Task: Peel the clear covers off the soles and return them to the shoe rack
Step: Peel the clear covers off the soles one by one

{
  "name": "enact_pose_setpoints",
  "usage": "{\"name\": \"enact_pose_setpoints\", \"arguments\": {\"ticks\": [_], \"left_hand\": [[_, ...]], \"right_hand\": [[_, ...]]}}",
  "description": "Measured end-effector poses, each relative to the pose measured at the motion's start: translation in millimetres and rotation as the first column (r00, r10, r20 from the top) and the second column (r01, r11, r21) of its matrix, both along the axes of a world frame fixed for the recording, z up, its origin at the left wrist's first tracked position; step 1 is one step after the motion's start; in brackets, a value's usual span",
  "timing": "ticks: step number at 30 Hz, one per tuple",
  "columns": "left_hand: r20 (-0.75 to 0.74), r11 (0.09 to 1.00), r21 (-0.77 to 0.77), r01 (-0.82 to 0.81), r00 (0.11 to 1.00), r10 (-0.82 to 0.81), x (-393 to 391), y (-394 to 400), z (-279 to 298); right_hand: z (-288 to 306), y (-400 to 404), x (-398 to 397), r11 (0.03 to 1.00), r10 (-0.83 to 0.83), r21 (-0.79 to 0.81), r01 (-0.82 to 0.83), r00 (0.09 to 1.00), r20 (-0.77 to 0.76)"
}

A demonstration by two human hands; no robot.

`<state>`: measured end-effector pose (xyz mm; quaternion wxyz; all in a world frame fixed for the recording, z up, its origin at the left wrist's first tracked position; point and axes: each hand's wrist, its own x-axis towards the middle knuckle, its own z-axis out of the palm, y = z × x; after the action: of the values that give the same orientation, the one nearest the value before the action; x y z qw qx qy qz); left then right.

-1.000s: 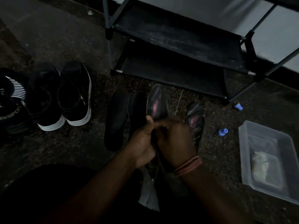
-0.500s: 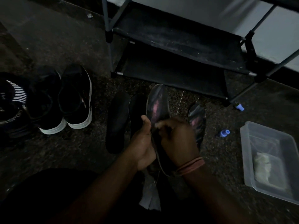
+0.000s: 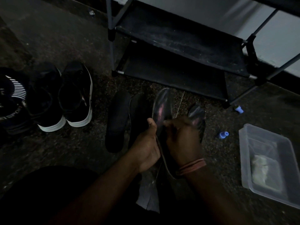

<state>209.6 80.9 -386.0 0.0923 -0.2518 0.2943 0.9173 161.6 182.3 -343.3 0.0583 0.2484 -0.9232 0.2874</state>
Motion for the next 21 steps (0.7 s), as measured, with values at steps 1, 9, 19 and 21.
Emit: {"name": "enact_pose_setpoints", "arguments": {"ticks": [1,9,19,21], "left_hand": [[0.009,1.0,0.003,-0.017,1.0,0.017,-0.5,-4.1,-0.4],[-0.003,1.0,0.007,-0.026,1.0,0.026,0.6,0.4,-1.4],[-0.054,0.999,0.006,-0.052,0.997,0.052,0.1,-1.6,6.1],[-0.083,0.998,0.008,-0.059,0.995,0.06,-0.9,-4.1,11.0]], "right_hand": [[1.3,-7.6,8.8,0.998,0.061,0.006,-0.061,0.998,0.028],[4.3,0.1,-5.0,0.999,-0.021,-0.049,0.019,0.999,-0.025],[-2.2,17.4,-25.2,0.989,-0.081,0.122,0.083,0.997,-0.018],[-5.7,28.6,-35.5,0.981,-0.194,0.01,0.194,0.976,0.097]]}}
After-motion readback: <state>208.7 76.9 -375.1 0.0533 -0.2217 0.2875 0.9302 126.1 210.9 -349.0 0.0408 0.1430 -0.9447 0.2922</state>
